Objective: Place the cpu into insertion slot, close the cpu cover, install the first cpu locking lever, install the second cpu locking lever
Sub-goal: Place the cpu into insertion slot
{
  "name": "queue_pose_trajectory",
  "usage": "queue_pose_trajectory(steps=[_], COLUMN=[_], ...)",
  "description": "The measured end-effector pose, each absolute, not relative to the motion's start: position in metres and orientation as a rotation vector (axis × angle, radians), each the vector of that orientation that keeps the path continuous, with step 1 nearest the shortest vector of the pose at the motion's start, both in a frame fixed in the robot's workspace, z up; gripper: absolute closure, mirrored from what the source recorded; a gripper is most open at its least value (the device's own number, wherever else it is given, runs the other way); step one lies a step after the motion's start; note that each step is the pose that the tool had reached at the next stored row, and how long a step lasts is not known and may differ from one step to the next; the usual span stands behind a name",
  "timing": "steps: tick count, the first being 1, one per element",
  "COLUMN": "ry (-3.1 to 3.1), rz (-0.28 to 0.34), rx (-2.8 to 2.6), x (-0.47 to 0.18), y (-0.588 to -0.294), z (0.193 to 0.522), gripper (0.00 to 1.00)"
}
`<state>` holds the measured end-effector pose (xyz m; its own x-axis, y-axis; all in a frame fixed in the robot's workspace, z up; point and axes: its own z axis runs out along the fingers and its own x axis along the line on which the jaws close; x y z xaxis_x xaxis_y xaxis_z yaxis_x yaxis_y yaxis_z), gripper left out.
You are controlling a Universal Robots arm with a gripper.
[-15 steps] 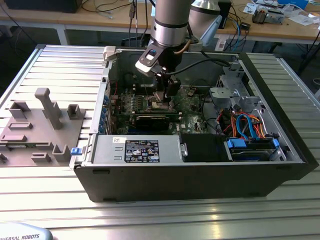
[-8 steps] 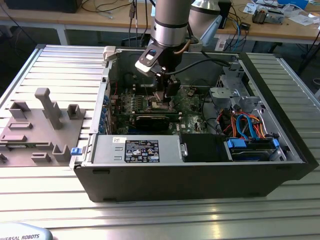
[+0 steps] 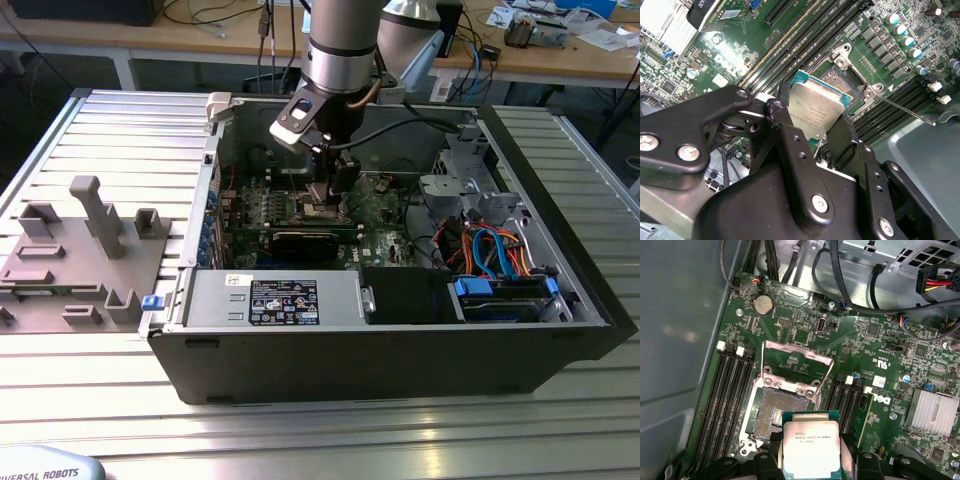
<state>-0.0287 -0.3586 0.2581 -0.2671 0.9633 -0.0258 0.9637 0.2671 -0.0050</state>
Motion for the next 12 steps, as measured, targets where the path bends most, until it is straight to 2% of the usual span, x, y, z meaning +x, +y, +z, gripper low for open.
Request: queue_pose_trajectory(steps=[12], ry=[2.473], rz=[-0.031], rx=[1.909], x=[-0.0287], y=[-0.3586], z=[0.2579], gripper=[0.46])
